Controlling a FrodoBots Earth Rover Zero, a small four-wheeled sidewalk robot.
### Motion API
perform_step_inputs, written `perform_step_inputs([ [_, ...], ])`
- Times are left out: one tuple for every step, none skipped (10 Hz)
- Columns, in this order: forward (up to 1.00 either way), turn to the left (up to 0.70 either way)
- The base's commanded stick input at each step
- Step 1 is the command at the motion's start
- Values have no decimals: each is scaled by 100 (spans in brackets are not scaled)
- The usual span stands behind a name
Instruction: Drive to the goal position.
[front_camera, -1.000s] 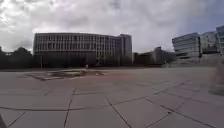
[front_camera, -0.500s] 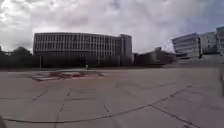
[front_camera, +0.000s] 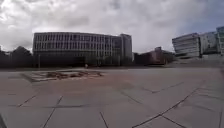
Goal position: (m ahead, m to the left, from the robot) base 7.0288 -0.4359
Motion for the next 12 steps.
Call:
perform_step_inputs([
  [70,0],
  [70,0],
  [70,0],
  [70,0],
  [70,0],
  [70,0],
  [70,0],
  [70,0],
  [70,0],
  [70,0],
  [70,0],
  [70,0],
])
